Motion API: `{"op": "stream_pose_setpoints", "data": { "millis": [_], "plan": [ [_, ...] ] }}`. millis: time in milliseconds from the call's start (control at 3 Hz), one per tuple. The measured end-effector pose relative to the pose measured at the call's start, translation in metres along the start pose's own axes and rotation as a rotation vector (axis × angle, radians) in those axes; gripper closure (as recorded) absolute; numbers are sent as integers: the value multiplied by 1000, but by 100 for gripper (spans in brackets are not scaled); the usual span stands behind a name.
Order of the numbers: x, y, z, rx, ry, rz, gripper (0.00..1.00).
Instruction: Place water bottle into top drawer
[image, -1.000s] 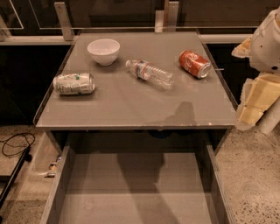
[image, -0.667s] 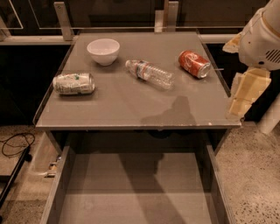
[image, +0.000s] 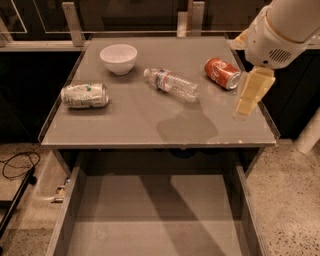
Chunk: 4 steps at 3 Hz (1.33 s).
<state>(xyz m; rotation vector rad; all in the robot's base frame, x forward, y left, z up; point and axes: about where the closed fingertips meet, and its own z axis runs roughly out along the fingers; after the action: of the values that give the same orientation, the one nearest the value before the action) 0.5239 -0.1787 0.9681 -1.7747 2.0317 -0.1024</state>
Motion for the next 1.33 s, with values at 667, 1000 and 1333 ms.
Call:
{"op": "stream_pose_setpoints", "data": {
  "millis": [667,1000,1333],
  "plan": [
    [5,-36,39,-21,-44,41,0],
    [-3,-45,48,-9,-57,32,0],
    [-13,-67,67,-3,-83,46,0]
  ]
}}
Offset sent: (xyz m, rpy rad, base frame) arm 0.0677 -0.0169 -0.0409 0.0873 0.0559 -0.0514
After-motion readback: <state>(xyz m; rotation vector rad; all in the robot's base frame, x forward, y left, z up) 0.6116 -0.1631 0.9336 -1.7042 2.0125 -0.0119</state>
